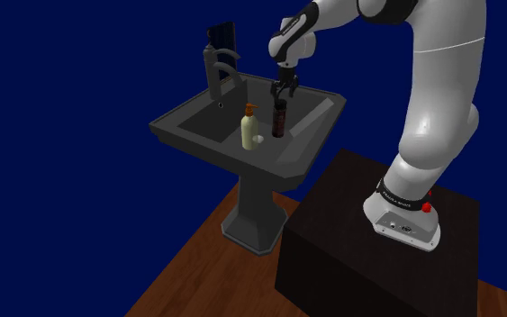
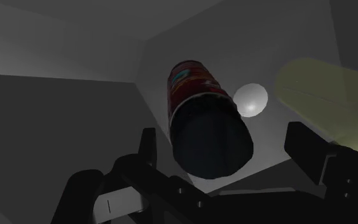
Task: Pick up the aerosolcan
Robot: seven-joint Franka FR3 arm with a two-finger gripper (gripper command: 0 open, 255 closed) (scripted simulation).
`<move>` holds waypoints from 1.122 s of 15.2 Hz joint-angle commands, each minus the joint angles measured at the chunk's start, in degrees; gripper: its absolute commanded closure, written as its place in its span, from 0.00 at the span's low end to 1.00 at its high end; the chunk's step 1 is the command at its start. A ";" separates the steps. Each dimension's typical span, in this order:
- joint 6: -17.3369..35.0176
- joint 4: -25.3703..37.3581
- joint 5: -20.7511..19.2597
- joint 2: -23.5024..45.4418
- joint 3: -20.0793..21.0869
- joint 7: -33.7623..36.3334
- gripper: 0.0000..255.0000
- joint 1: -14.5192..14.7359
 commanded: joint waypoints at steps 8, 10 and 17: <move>3.74 -0.43 1.15 3.34 0.61 -0.74 1.00 -0.45; 3.73 -0.40 1.15 3.37 0.62 -0.73 1.00 -0.44; 3.81 -0.53 1.16 3.32 0.60 -0.81 1.00 -0.49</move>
